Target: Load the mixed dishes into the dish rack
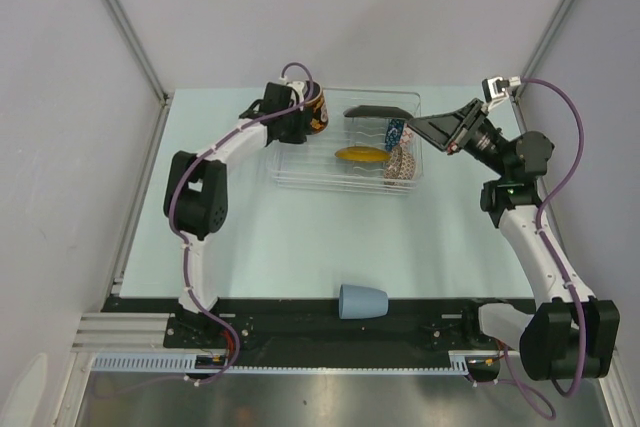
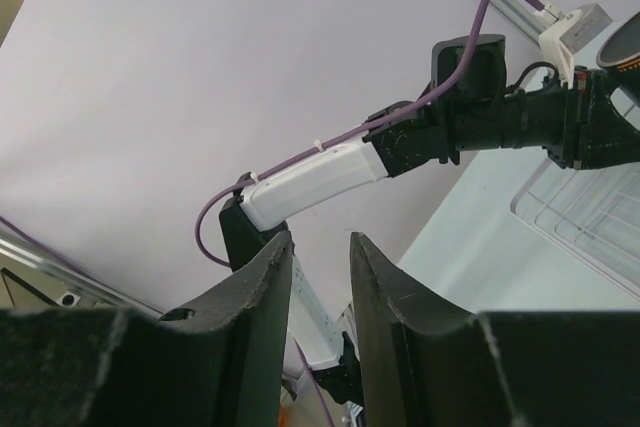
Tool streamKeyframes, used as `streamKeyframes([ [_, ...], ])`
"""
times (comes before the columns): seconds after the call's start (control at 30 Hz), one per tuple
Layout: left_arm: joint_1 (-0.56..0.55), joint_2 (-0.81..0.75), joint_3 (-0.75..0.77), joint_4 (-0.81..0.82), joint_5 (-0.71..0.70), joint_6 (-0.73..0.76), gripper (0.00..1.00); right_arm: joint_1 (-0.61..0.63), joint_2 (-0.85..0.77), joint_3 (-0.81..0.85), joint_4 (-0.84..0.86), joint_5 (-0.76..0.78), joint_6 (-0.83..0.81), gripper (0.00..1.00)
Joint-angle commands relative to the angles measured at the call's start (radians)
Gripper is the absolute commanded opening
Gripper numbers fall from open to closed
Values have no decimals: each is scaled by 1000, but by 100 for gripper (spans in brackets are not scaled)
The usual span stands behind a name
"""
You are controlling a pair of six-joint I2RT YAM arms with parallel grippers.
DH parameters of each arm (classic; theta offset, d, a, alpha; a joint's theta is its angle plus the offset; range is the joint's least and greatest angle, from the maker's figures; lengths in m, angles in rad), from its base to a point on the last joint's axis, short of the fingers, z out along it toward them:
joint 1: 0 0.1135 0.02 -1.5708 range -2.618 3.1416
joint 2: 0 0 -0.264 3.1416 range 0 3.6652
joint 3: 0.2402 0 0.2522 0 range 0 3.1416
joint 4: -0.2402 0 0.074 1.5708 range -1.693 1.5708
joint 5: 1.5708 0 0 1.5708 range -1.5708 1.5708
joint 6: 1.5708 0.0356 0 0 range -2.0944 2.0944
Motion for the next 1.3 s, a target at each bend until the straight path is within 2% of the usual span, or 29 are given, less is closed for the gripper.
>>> streamKeyframes([
  [0.0, -13, -37, 4, 188, -5, 30, 0, -8, -44, -1, -19, -5, -29, 34],
  [0.17, -32, -31, -46, 217, -14, 28, 0, -11, -58, -4, -48, -3, -43, 33],
  [0.63, -35, 35, -27, 228, -33, 50, 0, -11, -123, -4, -180, 6, -103, 33],
  [0.7, -35, 29, -37, 225, -34, 59, 7, -11, -120, -4, -180, 6, -101, 34],
  [0.73, -35, 26, -49, 223, -34, 63, 21, -11, -118, -5, -182, 5, -101, 34],
  [0.83, -35, 6, -72, 208, -33, 79, 50, -10, -110, -5, -180, 3, -100, 42],
  [0.9, -35, -17, -76, 177, -25, 94, 58, -10, -103, -4, -191, -1, -107, 50],
  [0.93, -36, -27, -76, 166, -19, 96, 66, -10, -100, -5, -192, -8, -112, 56],
  [0.97, -36, -40, -79, 156, -20, 97, 68, -8, -98, -4, -200, -20, -126, 62],
  [1.1, -36, -119, -114, 156, -8, 103, 75, -8, -107, -4, -322, -12, -248, 63],
  [1.17, -36, -174, -111, 136, 10, 102, 80, -1, -110, 7, -491, 5, -341, 63],
  [1.2, -36, -194, -108, 113, 23, 102, 81, 10, -115, 37, -580, 26, -509, 63],
  [1.23, -36, -216, -105, 100, 48, 103, 85, 24, -118, 56, -789, 57, -590, 64],
  [1.27, -36, -263, -99, 84, 71, 109, 86, 65, -117, 70, -883, 131, -674, 65],
])
